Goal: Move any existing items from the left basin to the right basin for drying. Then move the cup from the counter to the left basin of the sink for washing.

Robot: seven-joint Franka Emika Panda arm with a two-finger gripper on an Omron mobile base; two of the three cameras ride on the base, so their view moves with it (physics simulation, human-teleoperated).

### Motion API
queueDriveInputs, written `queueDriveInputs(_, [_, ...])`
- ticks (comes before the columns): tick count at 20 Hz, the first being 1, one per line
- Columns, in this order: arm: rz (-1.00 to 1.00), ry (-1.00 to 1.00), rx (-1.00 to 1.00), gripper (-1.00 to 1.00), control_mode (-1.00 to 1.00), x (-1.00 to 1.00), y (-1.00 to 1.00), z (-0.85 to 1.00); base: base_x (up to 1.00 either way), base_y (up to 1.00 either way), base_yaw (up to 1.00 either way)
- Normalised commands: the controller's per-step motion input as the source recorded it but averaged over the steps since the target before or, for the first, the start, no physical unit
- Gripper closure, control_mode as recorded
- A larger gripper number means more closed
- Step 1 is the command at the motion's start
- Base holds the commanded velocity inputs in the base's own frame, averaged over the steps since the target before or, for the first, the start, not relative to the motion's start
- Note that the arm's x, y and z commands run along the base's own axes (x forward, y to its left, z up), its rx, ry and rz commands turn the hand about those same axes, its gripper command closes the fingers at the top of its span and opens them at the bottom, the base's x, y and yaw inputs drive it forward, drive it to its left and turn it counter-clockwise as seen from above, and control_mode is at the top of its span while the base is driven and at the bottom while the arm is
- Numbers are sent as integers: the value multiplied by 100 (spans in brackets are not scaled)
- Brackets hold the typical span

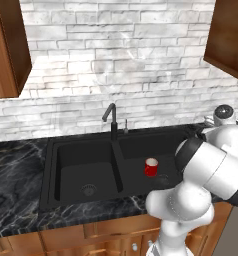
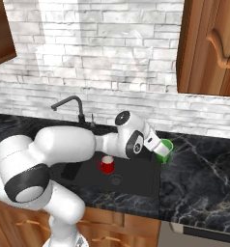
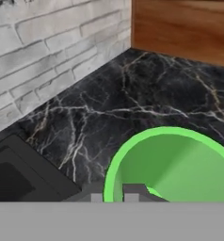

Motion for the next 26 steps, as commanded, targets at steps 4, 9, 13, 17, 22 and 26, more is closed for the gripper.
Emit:
queueDriveInputs(4, [-3, 1, 0, 100, -100, 3, 52, 75, 0, 0, 0])
queueDriveInputs(9, [0, 9, 0, 100, -100, 1, 40, 73, 0, 0, 0])
queueDriveInputs(13, [0, 16, 0, 100, -100, 2, 33, 78, 0, 0, 0])
queueDriveInputs(17, [0, 20, 0, 100, -100, 0, 32, 66, 0, 0, 0])
queueDriveInputs(22, [1, 14, -1, 100, -100, -5, 53, 18, 0, 0, 0])
queueDriveInputs(26, [4, 11, -1, 100, -100, -6, 61, -7, 0, 0, 0])
